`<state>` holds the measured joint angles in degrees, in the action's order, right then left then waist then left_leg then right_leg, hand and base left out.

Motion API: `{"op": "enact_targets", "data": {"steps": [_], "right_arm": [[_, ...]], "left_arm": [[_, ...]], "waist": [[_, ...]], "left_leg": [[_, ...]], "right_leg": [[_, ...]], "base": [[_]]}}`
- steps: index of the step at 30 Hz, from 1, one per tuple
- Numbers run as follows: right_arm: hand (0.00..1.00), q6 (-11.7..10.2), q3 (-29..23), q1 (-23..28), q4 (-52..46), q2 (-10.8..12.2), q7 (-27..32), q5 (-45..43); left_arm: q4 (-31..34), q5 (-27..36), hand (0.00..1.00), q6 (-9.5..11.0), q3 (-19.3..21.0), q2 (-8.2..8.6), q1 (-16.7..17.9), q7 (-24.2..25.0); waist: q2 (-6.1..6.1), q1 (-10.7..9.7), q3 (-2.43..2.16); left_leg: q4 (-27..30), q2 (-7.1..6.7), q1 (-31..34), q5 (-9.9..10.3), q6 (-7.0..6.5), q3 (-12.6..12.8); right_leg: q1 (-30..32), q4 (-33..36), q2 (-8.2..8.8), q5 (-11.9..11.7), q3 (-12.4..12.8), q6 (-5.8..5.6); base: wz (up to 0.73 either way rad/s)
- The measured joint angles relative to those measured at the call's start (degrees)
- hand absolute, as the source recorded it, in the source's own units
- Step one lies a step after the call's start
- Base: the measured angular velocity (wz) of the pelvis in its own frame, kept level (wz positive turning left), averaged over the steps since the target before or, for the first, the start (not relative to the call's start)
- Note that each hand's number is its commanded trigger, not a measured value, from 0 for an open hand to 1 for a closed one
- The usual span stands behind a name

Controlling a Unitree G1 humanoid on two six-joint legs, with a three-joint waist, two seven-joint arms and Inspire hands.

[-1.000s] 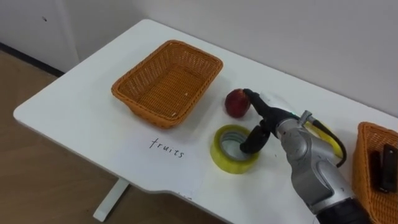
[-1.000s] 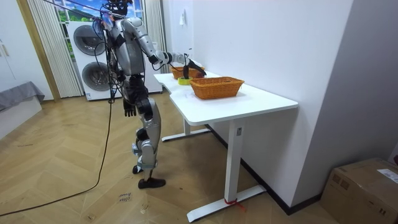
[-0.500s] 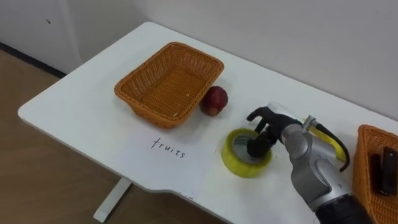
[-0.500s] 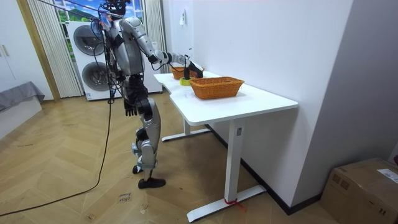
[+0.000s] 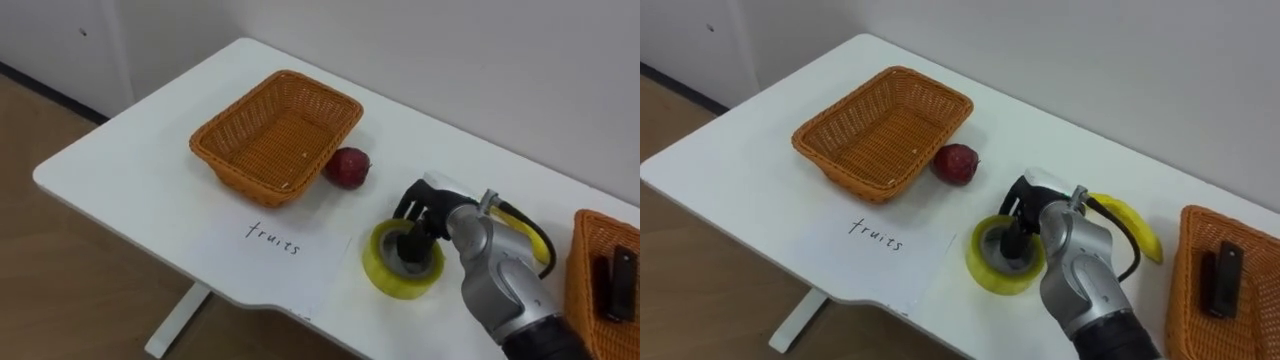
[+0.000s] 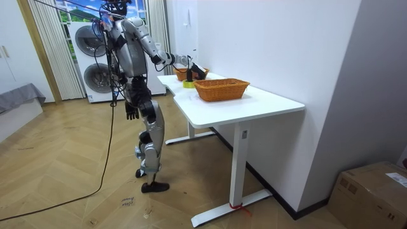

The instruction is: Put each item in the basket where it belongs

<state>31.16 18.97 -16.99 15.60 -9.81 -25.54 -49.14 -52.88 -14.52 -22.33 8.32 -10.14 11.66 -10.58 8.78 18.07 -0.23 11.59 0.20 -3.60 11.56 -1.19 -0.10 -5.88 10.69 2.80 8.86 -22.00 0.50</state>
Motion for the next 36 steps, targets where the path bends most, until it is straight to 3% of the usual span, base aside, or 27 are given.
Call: {"op": "enact_targets", "data": {"steps": [15, 21, 23, 28, 32, 36], "right_arm": [[1.00, 1.01, -0.18, 0.08, -0.61, -0.11, -0.93, -0.40], [1.00, -1.12, -0.65, -0.02, -0.83, -2.37, -0.89, 2.94], [1.00, -2.01, -0.74, 0.34, -1.60, -3.67, -0.98, 4.52], [1.00, -4.95, -5.06, 4.32, -7.85, -4.18, -3.07, 6.57], [1.00, -7.62, -10.02, 7.22, -11.81, -6.31, -5.33, 9.70], [1.00, -8.12, -14.53, 7.23, -14.13, -8.64, -5.90, 10.00]], "left_arm": [[-0.01, 0.04, 0.00, -0.05, 0.35, 0.05, -0.22, -0.04], [-0.13, 0.45, 0.00, 0.70, 0.34, 0.16, -0.61, -1.35], [-0.13, 0.53, 0.00, 1.03, 0.37, 0.05, -0.55, -1.78], [-0.78, 0.48, 0.00, 2.52, 0.89, 0.13, 0.48, -1.55], [-1.88, 0.43, 0.00, 5.25, 5.77, 0.58, 0.93, -0.75], [-1.09, 0.42, 0.00, 6.69, 7.50, 0.16, 2.02, 0.02]], "waist": [[0.13, 0.59, 0.01], [-0.08, 0.87, 0.07], [-0.22, 0.30, 0.18], [-0.43, -1.57, 0.37], [-0.47, -4.42, 0.53], [-0.31, -6.25, 0.41]], "left_leg": [[-0.12, -0.01, -0.06, 0.00, 0.00, 0.10], [-0.14, -0.02, -0.04, 0.00, -0.01, 0.27], [-0.18, -0.05, -0.04, -0.01, -0.03, 0.12], [-0.91, -0.05, 0.04, -0.25, -0.07, 0.84], [-1.00, -0.08, 0.16, -0.29, -0.19, 1.16], [-1.37, 0.03, 0.22, -0.29, -0.21, 2.35]], "right_leg": [[0.00, -0.06, -0.03, 0.00, 0.08, 0.00], [0.13, -0.07, -0.12, 0.00, 1.37, 0.00], [0.12, -0.06, -0.12, 0.00, 1.54, 0.00], [0.89, -0.07, -0.18, 0.00, 2.47, -0.01], [1.12, -0.07, -0.05, 0.03, 2.54, -0.07], [1.87, -0.01, -0.15, 0.03, 3.71, -0.09]], "base": [[0.00], [0.00], [0.00], [-0.06], [-0.01], [-0.15]]}}
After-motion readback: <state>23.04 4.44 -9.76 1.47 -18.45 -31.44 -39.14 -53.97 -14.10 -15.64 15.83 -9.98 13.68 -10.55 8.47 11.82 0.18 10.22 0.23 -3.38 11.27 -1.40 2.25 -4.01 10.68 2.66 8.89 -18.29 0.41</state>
